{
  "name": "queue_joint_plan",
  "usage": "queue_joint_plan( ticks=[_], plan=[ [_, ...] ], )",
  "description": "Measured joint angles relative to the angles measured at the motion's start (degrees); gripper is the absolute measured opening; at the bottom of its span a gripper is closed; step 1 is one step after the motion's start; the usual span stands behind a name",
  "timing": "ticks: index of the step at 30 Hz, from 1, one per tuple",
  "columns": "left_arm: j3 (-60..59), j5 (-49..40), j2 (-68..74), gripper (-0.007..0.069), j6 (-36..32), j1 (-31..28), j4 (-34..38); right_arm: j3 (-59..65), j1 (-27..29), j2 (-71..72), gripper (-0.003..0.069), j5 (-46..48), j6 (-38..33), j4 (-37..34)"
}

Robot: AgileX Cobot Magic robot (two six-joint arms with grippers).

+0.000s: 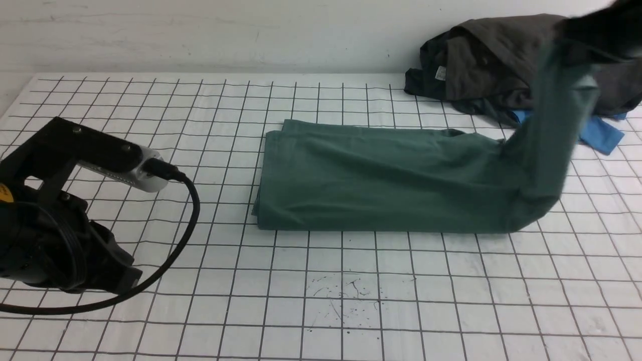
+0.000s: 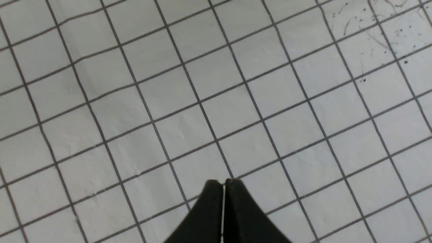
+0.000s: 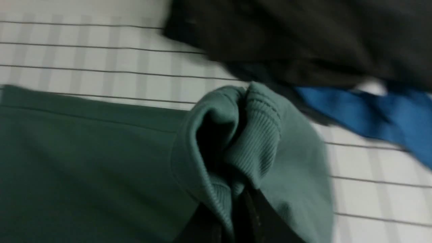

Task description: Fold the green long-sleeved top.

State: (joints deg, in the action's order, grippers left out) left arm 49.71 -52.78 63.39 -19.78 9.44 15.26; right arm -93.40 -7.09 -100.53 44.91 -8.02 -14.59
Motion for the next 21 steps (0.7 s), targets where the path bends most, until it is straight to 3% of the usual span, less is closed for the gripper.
queue_joint_plan(
  ticks=[6, 9, 12, 21],
  plan=[
    [0.0, 0.4, 0.0, -0.0007, -0.1, 0.0, 0.9, 0.0, -16.9, -9.4, 0.0028, -12.4, -6.3, -12.4],
    [0.0, 0.4, 0.0, -0.0007, -0.1, 0.0, 1.0, -1.2, -21.6, -15.8, 0.0034, -16.0, -8.1, -15.5],
    [0.0, 0.5, 0.0, -0.0007, -0.2, 0.0, 1.0, -4.9, -23.8, -22.2, 0.0071, -16.0, -8.5, -17.2],
    [0.0, 0.7, 0.0, -0.0007, -0.2, 0.0, 1.0, -23.2, -25.3, -28.8, 0.0329, -9.9, -9.1, -16.0]
  ],
)
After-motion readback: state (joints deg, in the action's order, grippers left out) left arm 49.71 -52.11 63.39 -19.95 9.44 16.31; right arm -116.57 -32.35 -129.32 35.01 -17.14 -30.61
